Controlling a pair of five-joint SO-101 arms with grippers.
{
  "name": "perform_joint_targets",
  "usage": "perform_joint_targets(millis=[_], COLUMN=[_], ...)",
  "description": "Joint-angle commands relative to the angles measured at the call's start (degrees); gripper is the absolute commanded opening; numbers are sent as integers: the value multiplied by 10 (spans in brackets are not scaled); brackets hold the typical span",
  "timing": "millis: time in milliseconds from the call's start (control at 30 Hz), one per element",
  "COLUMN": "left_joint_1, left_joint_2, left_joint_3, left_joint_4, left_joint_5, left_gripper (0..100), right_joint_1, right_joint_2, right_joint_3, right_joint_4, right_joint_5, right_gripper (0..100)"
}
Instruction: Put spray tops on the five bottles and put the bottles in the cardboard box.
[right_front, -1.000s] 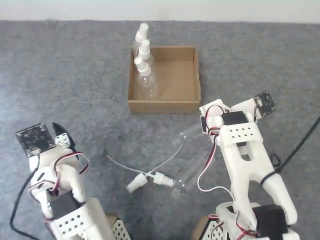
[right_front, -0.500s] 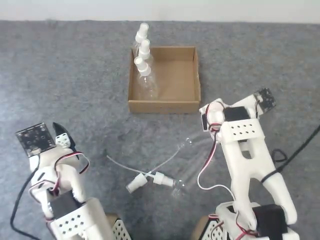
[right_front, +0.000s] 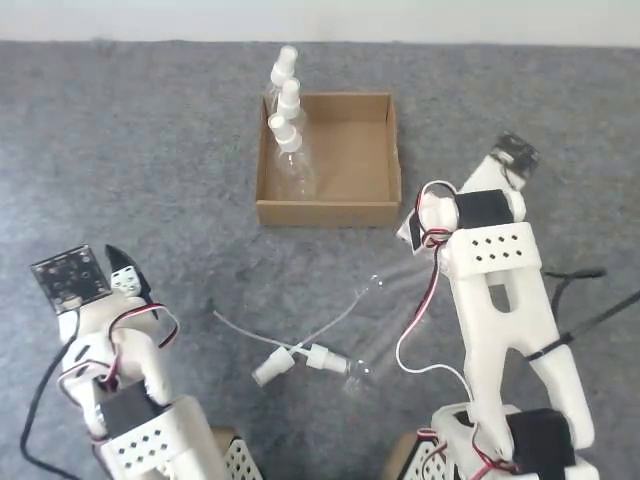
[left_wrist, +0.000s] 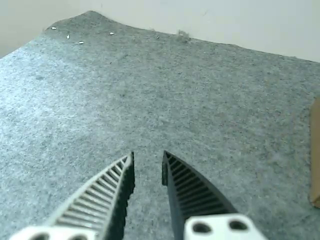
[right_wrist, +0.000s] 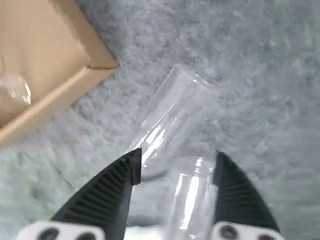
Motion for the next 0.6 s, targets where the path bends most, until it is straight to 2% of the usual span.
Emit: perform_joint_targets(millis=[0,67,233,300,567], left_joint_1=[-1,-1,-1,-1,-1], left_joint_2=[-7,-7,-7,-7,-7], left_joint_3=[-10,-10,-10,-10,-10], left_joint_4=[-18,-18,-18,-18,-18], left_joint_5=[6,6,6,6,6], left_gripper=[87,87,87,87,87], right_joint_1=[-6,-5,-7,-7,-8], right_joint_2=[-6,-9,-10,-10,-5], right_joint_3=[-35,-33,-33,-32,-32], right_joint_4=[-2,-25,-27,-26,-26], right_joint_5=[84,113,138,170,463], right_gripper=[43,1,16,17,17])
